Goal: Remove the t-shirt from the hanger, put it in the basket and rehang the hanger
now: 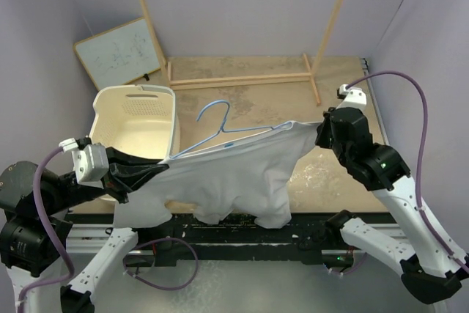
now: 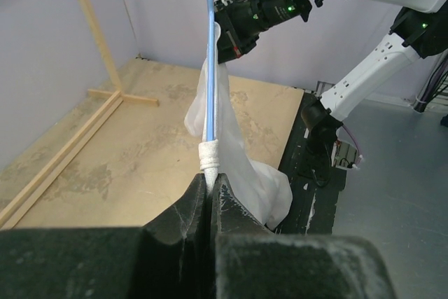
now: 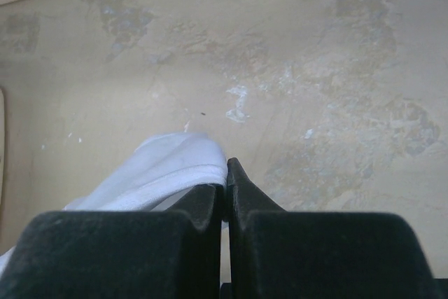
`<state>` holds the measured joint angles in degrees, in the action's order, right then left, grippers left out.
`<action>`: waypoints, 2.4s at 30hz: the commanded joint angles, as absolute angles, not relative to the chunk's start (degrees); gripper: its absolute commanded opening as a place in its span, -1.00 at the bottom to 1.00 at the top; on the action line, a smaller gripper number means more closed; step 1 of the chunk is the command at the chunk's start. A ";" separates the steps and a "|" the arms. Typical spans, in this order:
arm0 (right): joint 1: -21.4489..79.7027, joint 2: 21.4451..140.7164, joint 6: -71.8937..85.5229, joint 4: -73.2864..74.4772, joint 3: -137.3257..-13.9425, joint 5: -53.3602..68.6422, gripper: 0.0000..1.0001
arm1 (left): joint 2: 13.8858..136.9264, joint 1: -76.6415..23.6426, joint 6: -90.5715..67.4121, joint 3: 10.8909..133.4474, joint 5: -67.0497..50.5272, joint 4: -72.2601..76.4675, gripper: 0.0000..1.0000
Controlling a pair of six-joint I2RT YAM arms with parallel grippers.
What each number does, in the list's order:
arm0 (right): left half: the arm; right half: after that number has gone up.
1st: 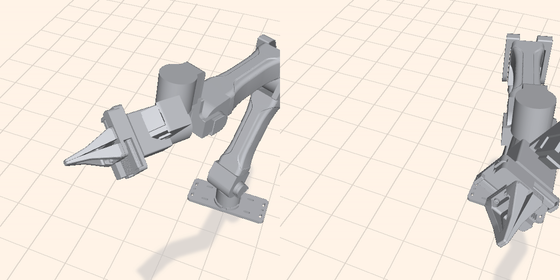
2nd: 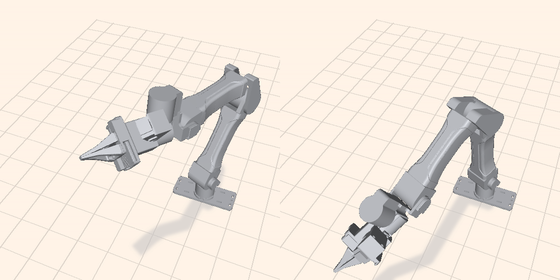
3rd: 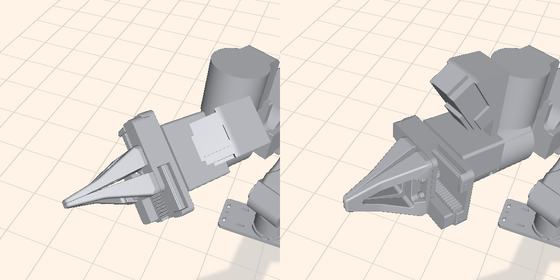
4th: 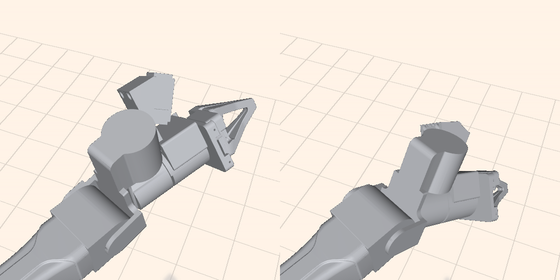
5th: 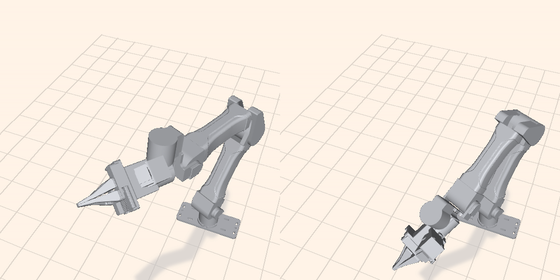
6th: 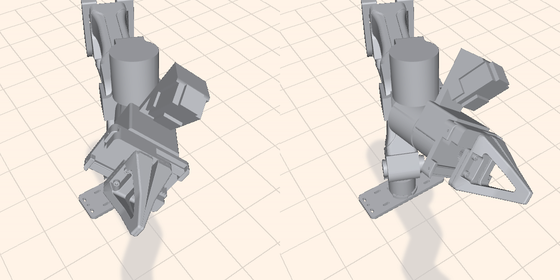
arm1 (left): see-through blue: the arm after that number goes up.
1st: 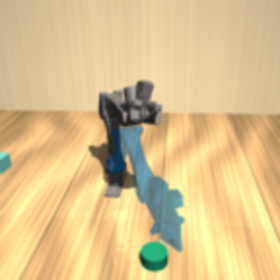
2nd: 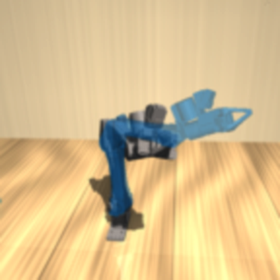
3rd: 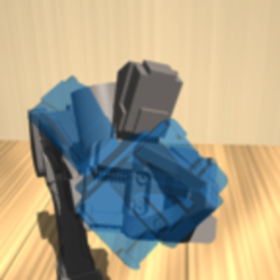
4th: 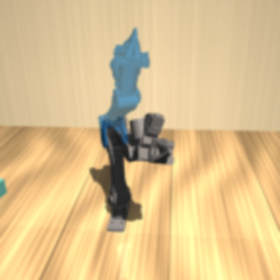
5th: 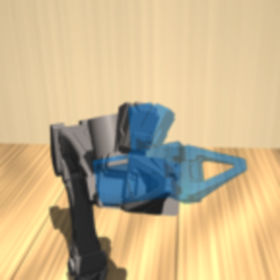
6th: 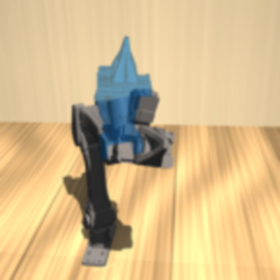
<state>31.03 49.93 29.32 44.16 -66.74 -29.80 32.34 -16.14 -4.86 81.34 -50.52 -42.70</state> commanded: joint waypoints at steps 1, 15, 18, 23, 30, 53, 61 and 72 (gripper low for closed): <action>29.26 51.14 26.69 43.11 -64.84 -31.72 -1.00 | 31.36 -16.10 -8.15 85.69 -49.61 -33.25 -1.00; 29.27 42.07 11.65 32.80 -66.60 10.94 -0.09 | 33.13 -16.12 -9.53 85.61 -50.86 -32.41 -1.00; 29.26 40.50 11.00 33.68 -68.01 12.54 0.19 | 33.10 -16.12 -9.66 85.65 -51.17 -32.55 -1.00; 29.25 38.62 9.22 33.66 -70.13 16.05 0.26 | 33.06 -16.13 -9.80 85.71 -51.43 -32.94 -1.00; 29.27 35.76 7.39 33.48 -73.53 17.00 0.33 | 32.79 -16.17 -9.84 85.77 -51.91 -33.89 -1.00; 29.27 41.32 1.50 41.81 -82.88 20.73 0.50 | 33.44 -16.15 -10.08 87.28 -56.68 -35.15 -1.00; 29.27 41.49 5.25 43.67 -80.93 10.84 -1.00 | 33.66 -16.11 -8.46 88.24 -54.47 -37.07 -1.00; 29.20 52.07 20.32 53.92 -82.01 -42.57 -1.00 | 32.03 -16.26 -8.95 90.26 -55.28 -37.15 -1.00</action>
<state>30.20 47.46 14.70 48.12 -82.48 -15.77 33.23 -16.12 -8.78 86.15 -53.89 -40.58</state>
